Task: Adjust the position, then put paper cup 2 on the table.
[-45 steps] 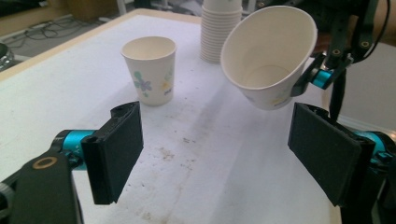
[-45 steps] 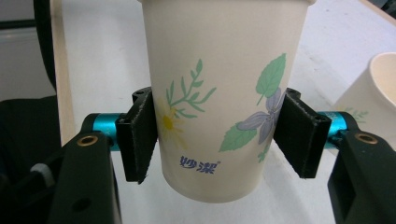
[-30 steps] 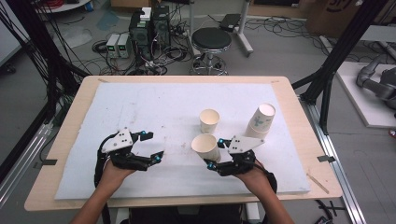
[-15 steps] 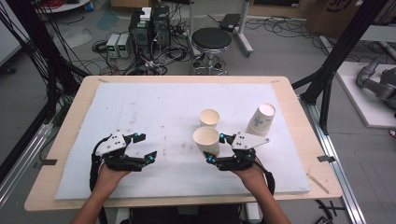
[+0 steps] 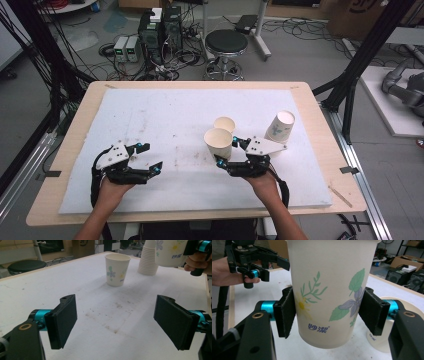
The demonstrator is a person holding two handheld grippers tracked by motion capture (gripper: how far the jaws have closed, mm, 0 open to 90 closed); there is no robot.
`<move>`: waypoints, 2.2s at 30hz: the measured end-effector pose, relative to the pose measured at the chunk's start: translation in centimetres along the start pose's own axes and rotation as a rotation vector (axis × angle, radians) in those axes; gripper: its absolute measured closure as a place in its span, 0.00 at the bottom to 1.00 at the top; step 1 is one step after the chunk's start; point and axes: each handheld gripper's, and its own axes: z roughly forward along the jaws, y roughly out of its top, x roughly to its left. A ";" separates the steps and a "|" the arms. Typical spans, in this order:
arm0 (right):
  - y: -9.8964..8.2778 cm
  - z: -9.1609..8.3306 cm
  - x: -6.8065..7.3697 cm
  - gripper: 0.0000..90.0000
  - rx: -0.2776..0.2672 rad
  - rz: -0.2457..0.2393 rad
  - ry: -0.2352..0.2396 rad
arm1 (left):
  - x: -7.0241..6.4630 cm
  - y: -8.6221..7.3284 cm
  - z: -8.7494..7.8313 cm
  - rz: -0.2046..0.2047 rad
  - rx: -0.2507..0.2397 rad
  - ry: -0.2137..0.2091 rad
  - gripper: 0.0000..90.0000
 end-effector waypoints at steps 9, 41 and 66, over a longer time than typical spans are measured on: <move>0.9 1.3 0.1 0.39 -0.010 -0.013 0.003 | 0.4 -0.1 -0.7 -0.008 -0.006 0.020 0.21; 0.2 10.9 1.7 0.39 0.050 0.025 -0.022 | 1.8 -0.7 -2.6 -0.022 -0.012 0.088 0.21; -1.4 14.3 1.7 0.38 0.297 0.057 -0.049 | 2.1 -1.0 -2.4 -0.033 0.005 0.084 0.21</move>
